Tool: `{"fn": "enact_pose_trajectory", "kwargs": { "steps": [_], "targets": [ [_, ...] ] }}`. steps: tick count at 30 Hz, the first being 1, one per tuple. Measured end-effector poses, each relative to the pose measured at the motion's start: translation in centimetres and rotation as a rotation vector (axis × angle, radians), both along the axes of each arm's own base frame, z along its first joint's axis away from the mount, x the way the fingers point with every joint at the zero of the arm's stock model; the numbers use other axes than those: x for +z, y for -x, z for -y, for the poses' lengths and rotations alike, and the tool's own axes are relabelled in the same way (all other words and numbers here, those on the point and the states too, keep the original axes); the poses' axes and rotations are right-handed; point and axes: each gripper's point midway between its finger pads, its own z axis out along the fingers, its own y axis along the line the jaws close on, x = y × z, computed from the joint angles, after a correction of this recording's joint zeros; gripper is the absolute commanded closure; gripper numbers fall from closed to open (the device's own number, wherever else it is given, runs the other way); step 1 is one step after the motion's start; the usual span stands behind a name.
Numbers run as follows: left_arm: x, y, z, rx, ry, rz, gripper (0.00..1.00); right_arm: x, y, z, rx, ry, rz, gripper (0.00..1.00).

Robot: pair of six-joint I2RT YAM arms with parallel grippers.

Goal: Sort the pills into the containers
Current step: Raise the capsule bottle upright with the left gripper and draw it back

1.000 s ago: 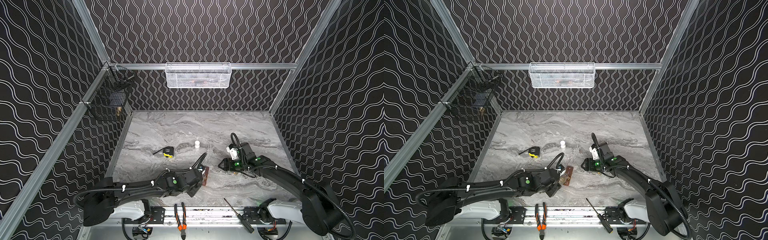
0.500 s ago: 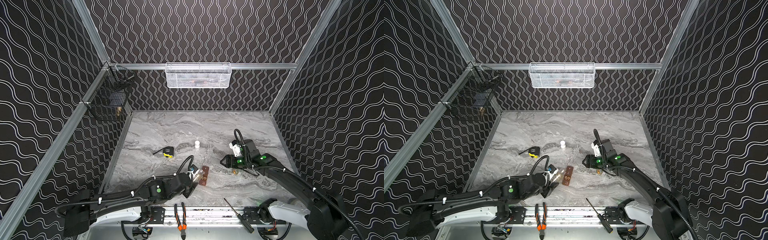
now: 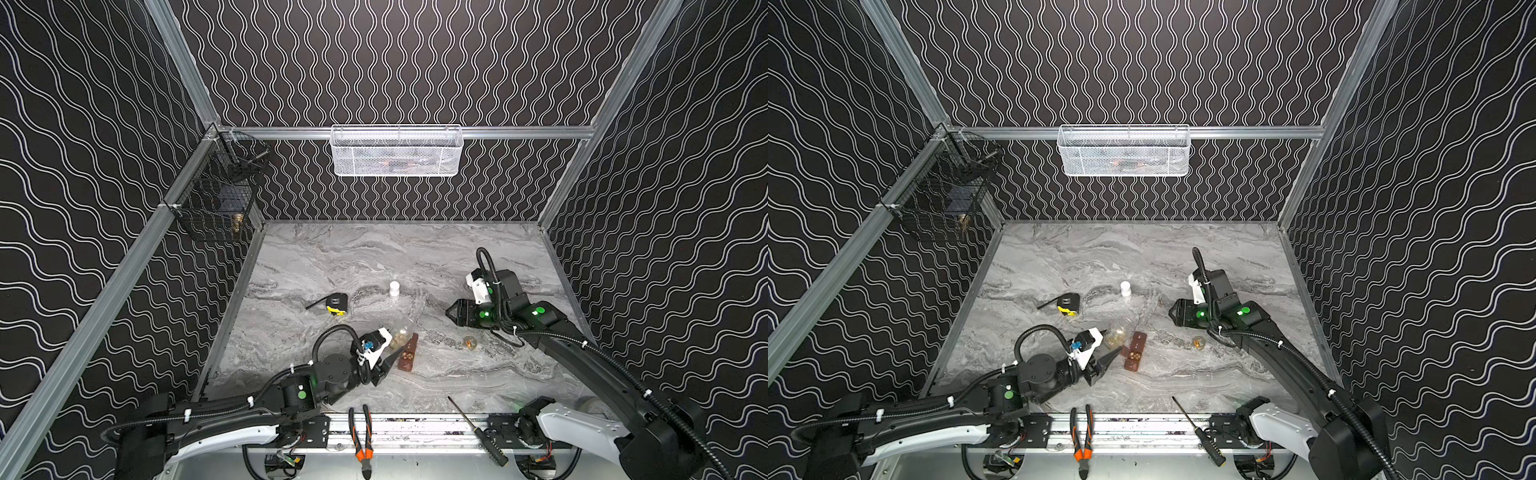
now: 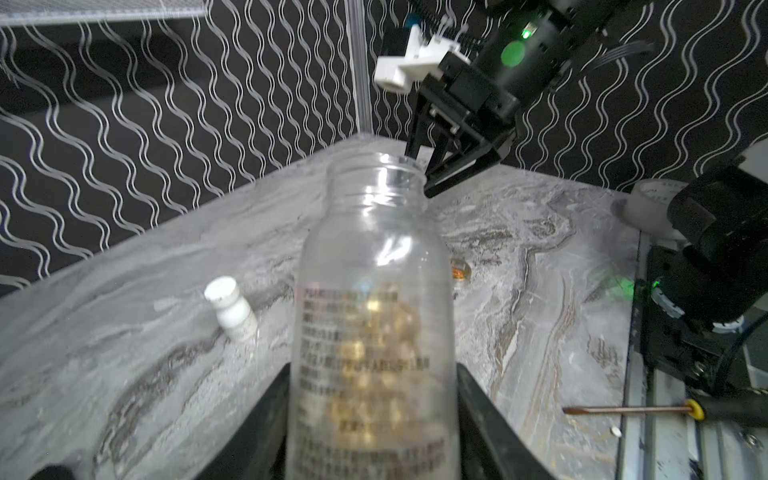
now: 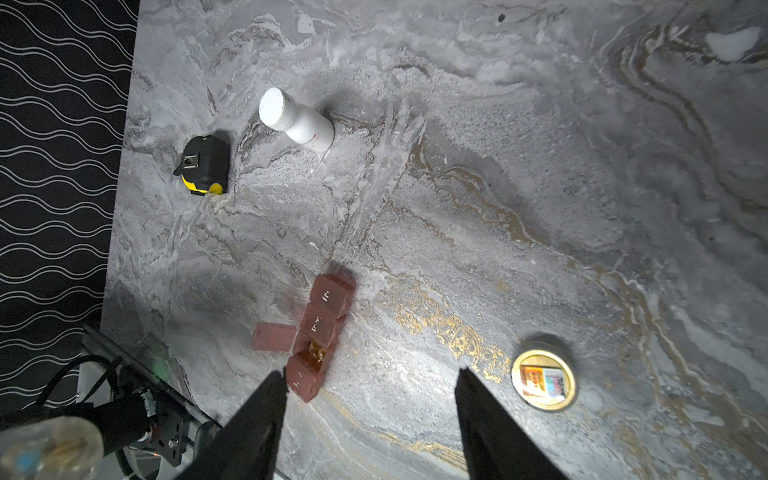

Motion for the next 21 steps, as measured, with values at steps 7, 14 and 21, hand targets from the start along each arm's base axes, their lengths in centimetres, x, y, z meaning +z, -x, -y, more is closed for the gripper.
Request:
{"fn": "enact_pose_trajectory", "kwargs": {
  "steps": [7, 14, 21],
  "targets": [
    [-0.1, 0.0, 3.3, -0.069, 0.062, 0.167, 1.00, 0.0, -0.3, 1.0, -0.052, 0.031, -0.007, 0.32],
    [1.6, 0.1, 5.8, -0.118, 0.130, 0.254, 1.00, -0.8, -0.9, 3.4, -0.180, 0.085, -0.041, 0.33],
    [2.2, 0.4, 5.7, -0.128, 0.163, 0.274, 1.00, -3.2, -2.1, 5.6, -0.292, 0.210, -0.177, 0.36]
  ]
}}
